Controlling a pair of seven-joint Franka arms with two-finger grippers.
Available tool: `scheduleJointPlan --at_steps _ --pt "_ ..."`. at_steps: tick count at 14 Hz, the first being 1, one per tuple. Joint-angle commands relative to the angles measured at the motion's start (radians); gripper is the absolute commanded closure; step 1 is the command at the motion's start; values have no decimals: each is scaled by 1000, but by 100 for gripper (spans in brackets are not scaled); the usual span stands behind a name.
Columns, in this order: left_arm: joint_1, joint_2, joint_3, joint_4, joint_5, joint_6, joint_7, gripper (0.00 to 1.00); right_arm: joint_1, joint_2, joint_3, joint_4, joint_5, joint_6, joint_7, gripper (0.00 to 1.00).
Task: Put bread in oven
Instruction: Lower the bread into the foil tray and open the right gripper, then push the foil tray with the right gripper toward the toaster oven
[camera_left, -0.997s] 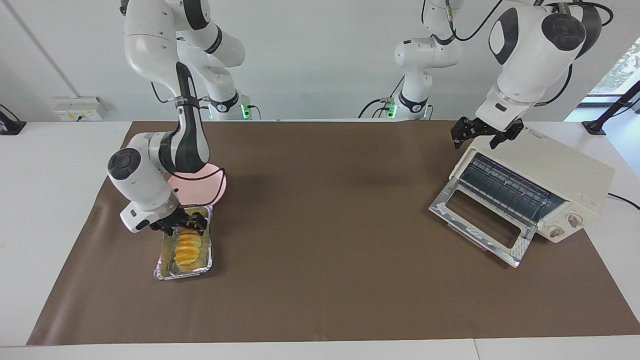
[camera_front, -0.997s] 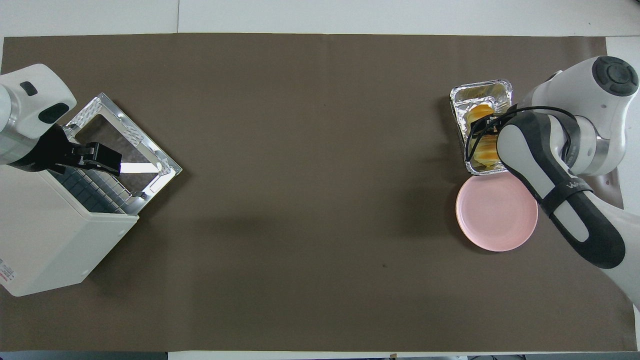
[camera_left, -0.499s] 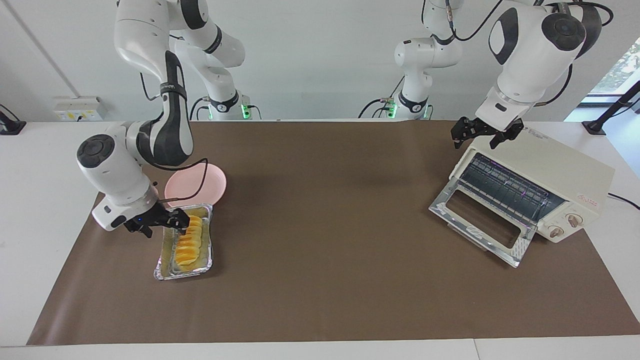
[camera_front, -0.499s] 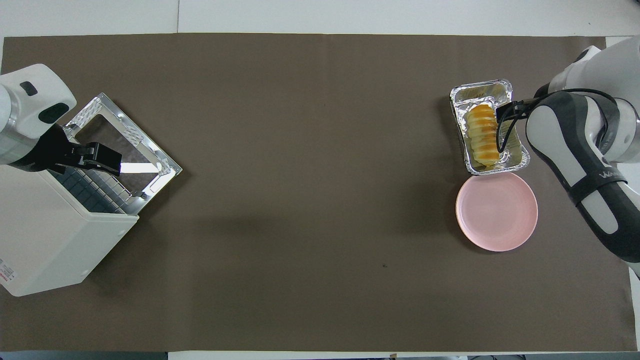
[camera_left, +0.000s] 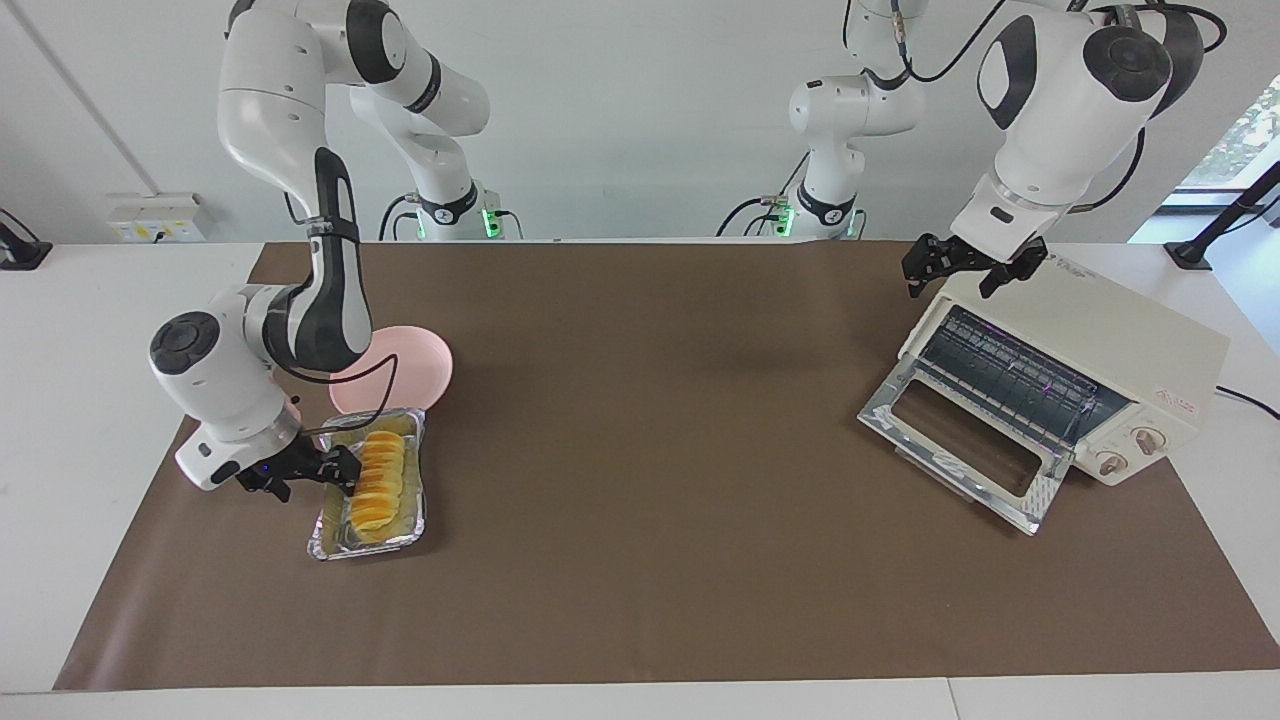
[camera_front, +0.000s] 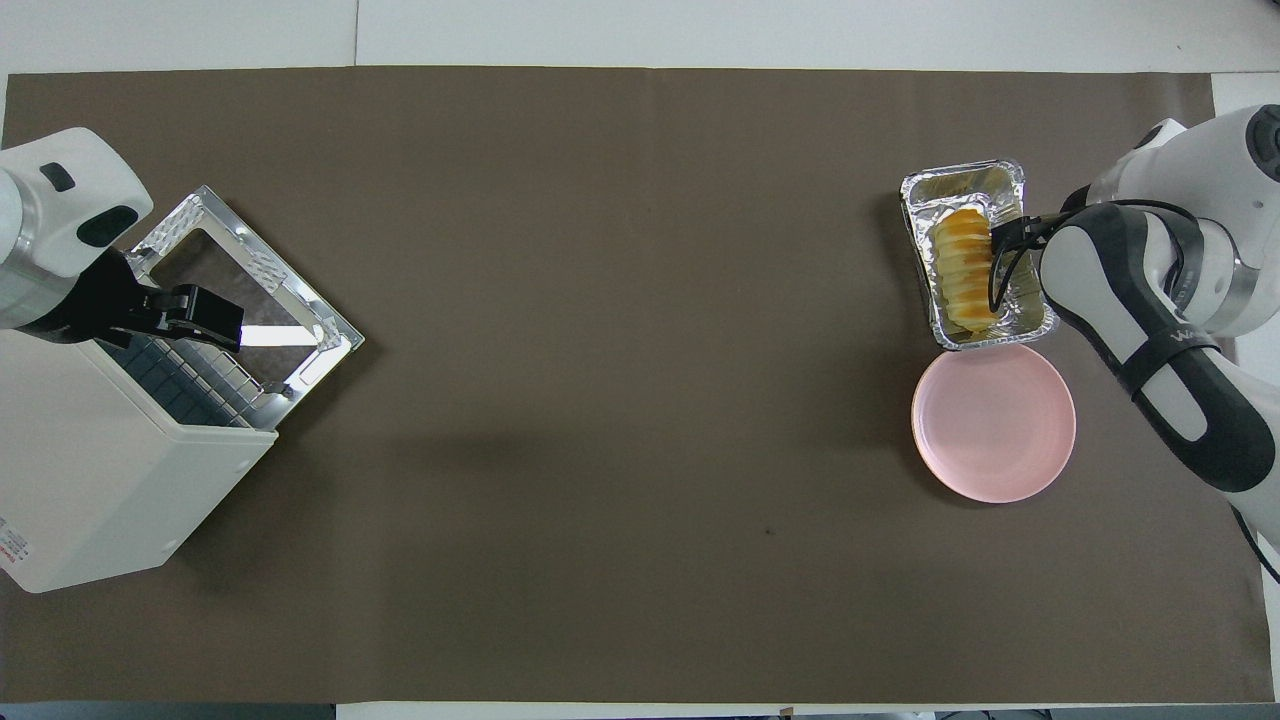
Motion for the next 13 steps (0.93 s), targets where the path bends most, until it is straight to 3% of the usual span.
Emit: scheduleJointPlan --at_steps 1,4,5,11,13 --pt "2 -16 2 -6 -10 8 -8 0 -7 -17 11 -24 -4 6 -10 48" --pt "2 -16 2 -6 -10 8 -8 0 -4 -20 11 -29 -4 0 -8 96" --pt "2 -16 2 -6 -10 8 -8 0 -2 -21 11 -30 -3 -10 -8 100" --pt "2 -16 2 -6 -10 8 -8 0 4 -28 22 -7 0 -56 21 100" --pt "2 -16 2 -6 -10 8 -8 0 4 -31 63 2 0 -63 29 100"
